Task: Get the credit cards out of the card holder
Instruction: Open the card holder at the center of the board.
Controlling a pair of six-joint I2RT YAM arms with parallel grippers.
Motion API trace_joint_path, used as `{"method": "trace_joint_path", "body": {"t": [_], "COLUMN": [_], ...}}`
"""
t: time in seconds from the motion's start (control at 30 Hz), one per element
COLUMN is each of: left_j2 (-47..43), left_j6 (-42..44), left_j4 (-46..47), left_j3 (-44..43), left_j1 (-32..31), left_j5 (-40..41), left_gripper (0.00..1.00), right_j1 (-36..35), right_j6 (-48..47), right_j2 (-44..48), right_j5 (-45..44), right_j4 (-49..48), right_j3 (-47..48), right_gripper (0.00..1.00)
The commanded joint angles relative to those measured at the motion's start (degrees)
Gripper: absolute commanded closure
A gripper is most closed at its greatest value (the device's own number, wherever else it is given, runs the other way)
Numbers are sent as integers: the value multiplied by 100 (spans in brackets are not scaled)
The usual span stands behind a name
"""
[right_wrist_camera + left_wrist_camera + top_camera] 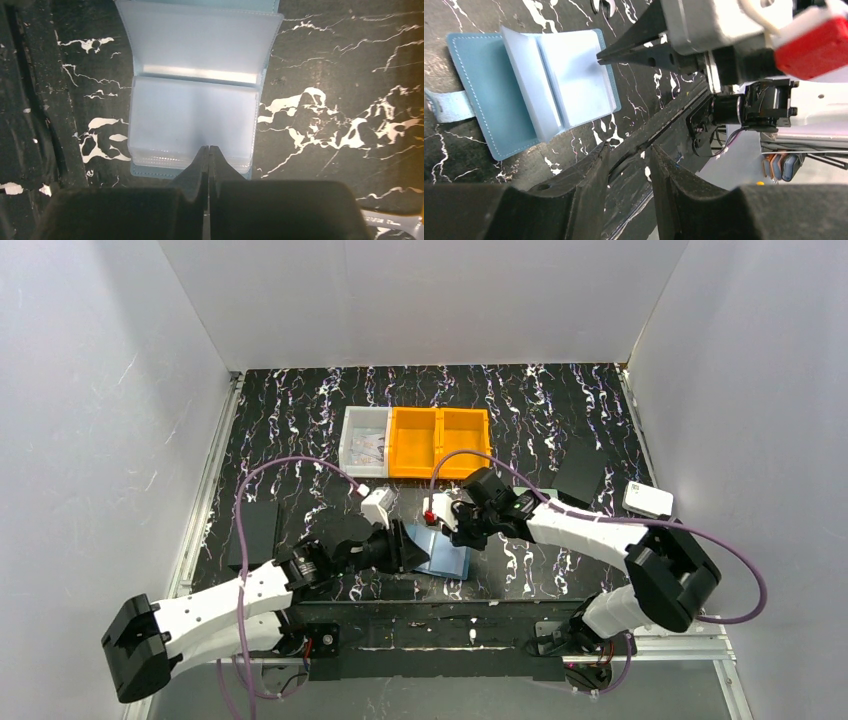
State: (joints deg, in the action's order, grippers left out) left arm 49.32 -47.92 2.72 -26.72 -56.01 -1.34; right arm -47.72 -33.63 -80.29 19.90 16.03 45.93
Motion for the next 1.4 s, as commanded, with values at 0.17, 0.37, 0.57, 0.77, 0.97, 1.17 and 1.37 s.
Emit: {"method": "trace_joint_path", "body": {"t": [0.17, 0.37, 0.57, 0.77, 0.97, 1.17, 1.37], "left_j2": [694, 1965, 1553, 2108, 2519, 2541, 2652], "left_j6": [178, 560, 950, 802, 479, 228, -88], "left_j4": [993, 1800, 1881, 1890, 1890, 1873, 1839], "left_j3": [368, 626, 867, 730, 683, 804, 877], "left_j1": [-35, -32, -217, -218, -218, -218, -218], "left_j5": [-55, 426, 1246, 1380, 1589, 1779, 1815], "left_gripper": [64, 56, 47, 47, 53, 65, 71], "right_j1": [-61, -114, -101, 88, 249, 386, 478], "right_j6": [401, 958, 1923, 2188, 2084, 971, -33], "right_j2": [-360, -826, -1673, -1849, -1509, -1013, -521], "right_j5": [-168, -172, 806, 1361, 2003, 2775, 2105], "right_j4": [-434, -779, -653, -439, -333, 473, 981], "right_j3": [-136, 34, 679, 1034, 953, 1017, 677], "right_gripper": [99, 99, 99, 96, 87, 72, 68]}}
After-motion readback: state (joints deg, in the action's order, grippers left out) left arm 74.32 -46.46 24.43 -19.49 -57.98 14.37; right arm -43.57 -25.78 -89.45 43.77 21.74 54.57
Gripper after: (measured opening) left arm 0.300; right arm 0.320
